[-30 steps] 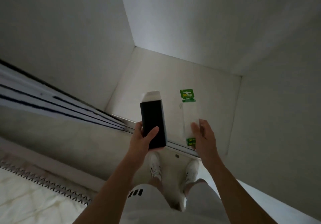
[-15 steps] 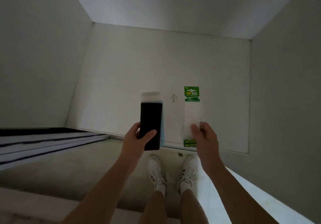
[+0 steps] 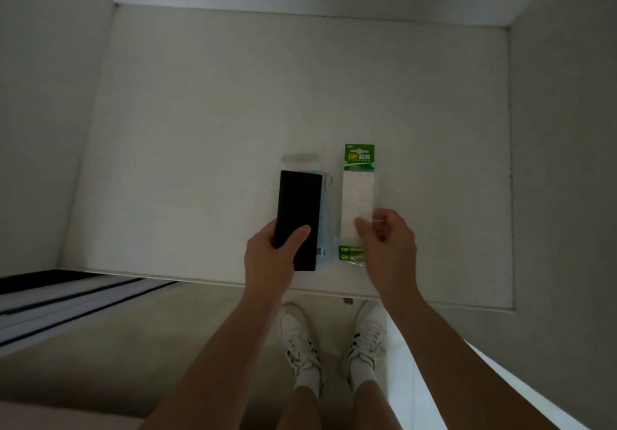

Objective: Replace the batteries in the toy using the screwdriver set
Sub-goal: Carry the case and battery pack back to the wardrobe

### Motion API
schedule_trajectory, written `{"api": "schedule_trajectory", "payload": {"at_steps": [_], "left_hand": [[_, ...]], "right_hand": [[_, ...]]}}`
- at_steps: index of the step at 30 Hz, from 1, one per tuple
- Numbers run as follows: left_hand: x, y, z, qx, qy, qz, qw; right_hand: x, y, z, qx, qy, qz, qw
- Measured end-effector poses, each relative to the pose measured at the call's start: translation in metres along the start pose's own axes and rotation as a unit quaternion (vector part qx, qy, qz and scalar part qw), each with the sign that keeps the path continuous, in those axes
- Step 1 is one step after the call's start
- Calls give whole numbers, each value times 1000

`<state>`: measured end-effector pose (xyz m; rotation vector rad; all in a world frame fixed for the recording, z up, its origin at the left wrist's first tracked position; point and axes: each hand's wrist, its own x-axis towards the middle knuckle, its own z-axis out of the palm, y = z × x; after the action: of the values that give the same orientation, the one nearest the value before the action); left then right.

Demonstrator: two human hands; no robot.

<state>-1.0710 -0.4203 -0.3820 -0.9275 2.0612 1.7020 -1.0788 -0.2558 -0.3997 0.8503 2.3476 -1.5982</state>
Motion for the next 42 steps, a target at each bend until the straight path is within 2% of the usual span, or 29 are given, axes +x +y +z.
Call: {"api": "schedule_trajectory", "payload": {"at_steps": [6, 13, 22, 28, 31, 33, 37, 42], "left_hand": [[7, 1, 11, 23, 17, 17, 999], [10, -7, 8, 78, 44, 29, 996], [10, 2, -20, -69, 59, -25, 996], [28, -3, -49, -73, 64, -76, 992], [31, -6, -51, -37, 71, -67, 995], [31, -6, -50, 24, 88, -34, 995], [34, -2, -52, 167, 134, 21, 977], [37, -2, -55, 239, 151, 57, 958]], "right_hand": [[8, 2, 0, -82, 7, -22, 996], [16, 7, -1, -122, 24, -51, 991], [20, 3, -11, -113, 9, -57, 992], [25, 2, -19, -135, 0, -75, 988], [26, 4, -20, -142, 4, -81, 987], [26, 6, -20, -151, 3, -88, 985], [29, 9, -19, -169, -2, -98, 981], [32, 12, -19, -196, 7, -111, 974]]}}
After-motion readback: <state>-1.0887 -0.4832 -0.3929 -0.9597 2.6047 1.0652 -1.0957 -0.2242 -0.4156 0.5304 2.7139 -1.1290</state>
